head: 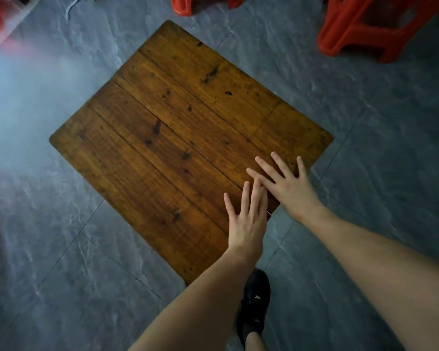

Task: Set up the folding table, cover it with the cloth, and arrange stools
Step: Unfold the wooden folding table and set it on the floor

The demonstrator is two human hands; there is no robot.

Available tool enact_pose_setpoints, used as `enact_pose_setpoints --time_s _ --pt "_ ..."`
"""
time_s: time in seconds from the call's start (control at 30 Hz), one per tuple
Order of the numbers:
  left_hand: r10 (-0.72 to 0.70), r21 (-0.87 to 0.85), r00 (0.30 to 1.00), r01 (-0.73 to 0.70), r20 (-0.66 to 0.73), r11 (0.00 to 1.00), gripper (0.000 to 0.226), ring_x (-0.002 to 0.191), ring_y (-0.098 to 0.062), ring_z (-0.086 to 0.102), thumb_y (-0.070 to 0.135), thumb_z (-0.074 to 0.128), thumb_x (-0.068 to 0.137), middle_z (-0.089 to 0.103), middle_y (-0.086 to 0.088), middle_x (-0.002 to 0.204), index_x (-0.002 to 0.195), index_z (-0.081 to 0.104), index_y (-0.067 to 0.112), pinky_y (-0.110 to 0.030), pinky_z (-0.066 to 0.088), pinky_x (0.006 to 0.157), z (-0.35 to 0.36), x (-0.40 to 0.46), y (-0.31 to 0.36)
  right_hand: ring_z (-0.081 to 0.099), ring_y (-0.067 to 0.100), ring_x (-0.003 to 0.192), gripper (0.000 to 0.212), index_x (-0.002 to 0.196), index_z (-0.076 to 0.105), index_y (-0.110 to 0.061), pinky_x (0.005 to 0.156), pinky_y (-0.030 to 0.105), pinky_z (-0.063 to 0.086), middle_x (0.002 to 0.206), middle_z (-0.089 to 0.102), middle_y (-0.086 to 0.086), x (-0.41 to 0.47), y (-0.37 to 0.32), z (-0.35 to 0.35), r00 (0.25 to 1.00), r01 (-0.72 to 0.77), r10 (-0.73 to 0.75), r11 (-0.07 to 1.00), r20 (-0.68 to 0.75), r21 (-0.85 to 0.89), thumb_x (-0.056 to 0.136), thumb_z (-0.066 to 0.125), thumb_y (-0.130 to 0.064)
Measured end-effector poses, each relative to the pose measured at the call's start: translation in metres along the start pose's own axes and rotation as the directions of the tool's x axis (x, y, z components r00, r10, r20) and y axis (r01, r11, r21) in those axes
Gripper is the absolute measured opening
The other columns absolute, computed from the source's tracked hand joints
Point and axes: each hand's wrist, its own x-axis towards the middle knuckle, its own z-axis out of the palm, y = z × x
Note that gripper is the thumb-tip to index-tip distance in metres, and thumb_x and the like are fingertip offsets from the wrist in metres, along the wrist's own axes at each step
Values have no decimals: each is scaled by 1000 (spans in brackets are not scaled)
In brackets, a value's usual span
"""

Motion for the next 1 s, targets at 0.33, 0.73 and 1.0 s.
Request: enact_pose_setpoints --time_s 0.33,0.73,1.0 --pt "0 39 1000 0 13 999 114 144 -42 -20 31 73 80 -33 -20 153 151 -12 0 -72 8 108 -7 30 42 -5 27 150 110 154 -9 -36 111 68 19 164 -11 -2 -7 44 16 996 -4 7 1000 -85 30 82 72 -15" --pt "41 20 998 -42 48 999 94 146 -40 4 38 65 88 -27 -9 156 154 5 6 -64 21 112 -20 40 43 19 20 147 73 151 30 -21 107 41 40 160 21 -1 -25 44 -3 991 -101 126 920 -44 380 87 55 5" --pt "146 -24 988 -147 -57 989 69 140 -27 24 39 55 88 8 -3 159 149 31 15 -54 19 116 -146 53 37 51 23 120 51 138 43 -19 83 35 46 134 51 1 -62 61 -110 968 -169 231 886 -96 433 90 60 -19"
